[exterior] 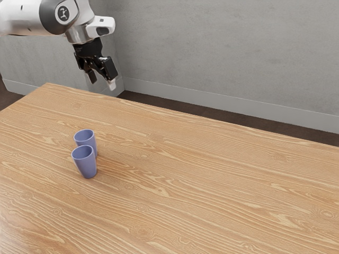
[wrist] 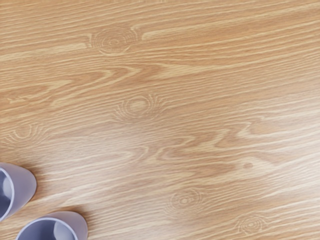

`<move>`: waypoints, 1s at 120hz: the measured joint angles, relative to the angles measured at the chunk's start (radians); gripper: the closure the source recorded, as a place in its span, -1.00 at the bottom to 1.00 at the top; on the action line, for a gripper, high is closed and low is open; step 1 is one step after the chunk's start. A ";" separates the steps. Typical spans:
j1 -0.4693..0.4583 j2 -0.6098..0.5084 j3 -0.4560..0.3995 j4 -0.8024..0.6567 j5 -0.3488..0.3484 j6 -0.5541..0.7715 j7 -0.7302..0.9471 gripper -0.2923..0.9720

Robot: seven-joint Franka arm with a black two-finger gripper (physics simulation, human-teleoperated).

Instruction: Place the left cup onto the right cup

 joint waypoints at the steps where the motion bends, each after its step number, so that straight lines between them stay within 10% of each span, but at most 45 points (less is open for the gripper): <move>1: 0.000 0.000 0.000 0.000 0.000 0.000 0.000 -0.54; 120: 0.107 0.076 0.028 0.026 -0.018 -0.034 0.012 -0.54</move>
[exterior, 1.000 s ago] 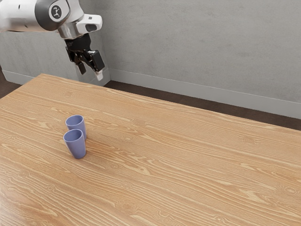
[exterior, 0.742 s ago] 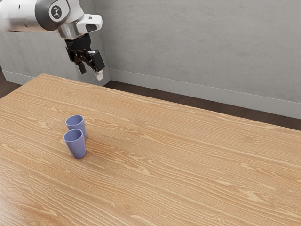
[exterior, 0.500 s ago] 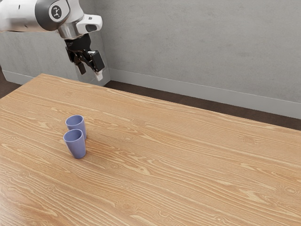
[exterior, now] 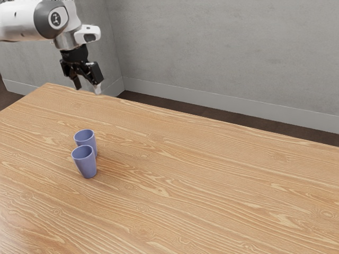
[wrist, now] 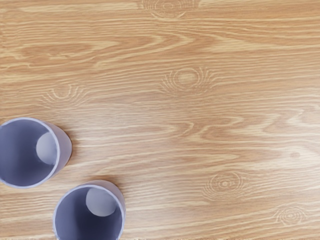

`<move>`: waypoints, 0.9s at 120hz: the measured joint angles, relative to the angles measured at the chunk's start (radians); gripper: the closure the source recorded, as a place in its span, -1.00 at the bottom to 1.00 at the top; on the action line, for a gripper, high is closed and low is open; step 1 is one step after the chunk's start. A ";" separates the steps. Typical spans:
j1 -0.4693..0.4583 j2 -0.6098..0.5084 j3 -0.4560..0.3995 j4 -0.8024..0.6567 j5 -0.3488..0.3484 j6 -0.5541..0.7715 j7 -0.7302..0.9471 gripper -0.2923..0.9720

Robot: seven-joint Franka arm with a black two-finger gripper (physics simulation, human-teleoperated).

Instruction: Place the left cup onto the right cup

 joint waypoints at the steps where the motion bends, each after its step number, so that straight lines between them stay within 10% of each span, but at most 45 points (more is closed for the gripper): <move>1: 0.002 0.002 0.000 0.001 0.000 0.000 0.001 -0.54; 108: 0.184 0.222 0.000 0.015 -0.003 0.152 0.165 -0.54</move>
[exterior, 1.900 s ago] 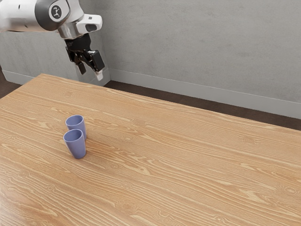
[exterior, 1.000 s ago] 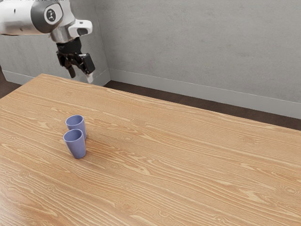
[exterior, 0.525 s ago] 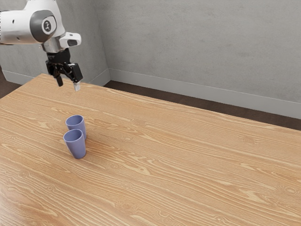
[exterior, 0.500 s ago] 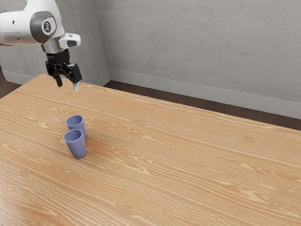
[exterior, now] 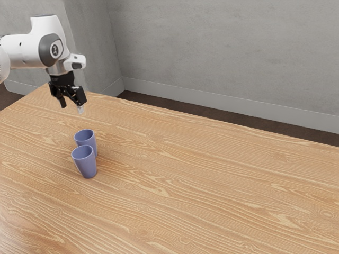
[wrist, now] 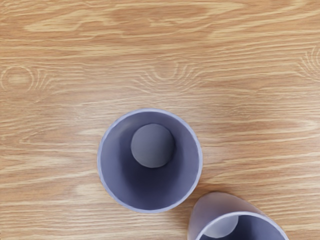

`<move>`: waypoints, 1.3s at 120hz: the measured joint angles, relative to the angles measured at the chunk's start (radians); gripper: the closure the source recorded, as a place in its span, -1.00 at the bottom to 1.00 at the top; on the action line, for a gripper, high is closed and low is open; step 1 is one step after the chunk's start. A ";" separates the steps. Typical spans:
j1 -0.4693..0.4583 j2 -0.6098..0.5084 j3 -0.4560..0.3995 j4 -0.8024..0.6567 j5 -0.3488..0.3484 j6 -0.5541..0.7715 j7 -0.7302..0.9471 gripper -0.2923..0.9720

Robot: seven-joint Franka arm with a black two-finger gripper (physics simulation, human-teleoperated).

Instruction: Place the left cup onto the right cup

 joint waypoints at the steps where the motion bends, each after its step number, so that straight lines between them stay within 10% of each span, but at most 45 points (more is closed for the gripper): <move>1: 0.000 0.001 0.000 0.000 0.000 0.001 0.001 -0.54; 156: 0.077 0.210 0.000 -0.001 -0.100 0.217 0.068 -0.54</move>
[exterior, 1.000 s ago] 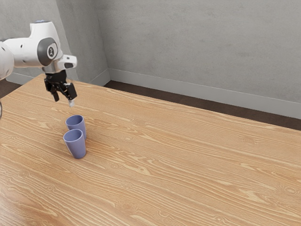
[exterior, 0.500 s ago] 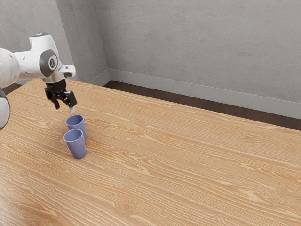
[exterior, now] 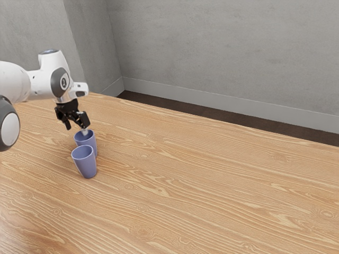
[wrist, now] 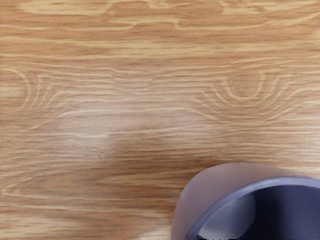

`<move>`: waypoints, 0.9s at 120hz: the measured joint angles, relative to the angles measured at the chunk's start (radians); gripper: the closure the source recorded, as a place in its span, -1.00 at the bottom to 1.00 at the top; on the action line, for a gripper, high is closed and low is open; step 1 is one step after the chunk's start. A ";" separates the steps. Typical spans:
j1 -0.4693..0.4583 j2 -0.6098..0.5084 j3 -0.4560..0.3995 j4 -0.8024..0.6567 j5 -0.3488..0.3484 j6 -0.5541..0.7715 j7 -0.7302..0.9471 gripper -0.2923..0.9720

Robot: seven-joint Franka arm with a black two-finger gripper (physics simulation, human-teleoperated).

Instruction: Place the left cup onto the right cup

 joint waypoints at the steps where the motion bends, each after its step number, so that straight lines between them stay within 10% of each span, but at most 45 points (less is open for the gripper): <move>1: 0.001 0.000 0.000 0.000 0.000 0.000 0.000 -0.54; 55: 0.006 0.013 -0.002 -0.008 -0.003 0.016 0.006 -0.53; 108: 0.006 0.019 -0.012 -0.032 -0.006 0.021 0.007 0.00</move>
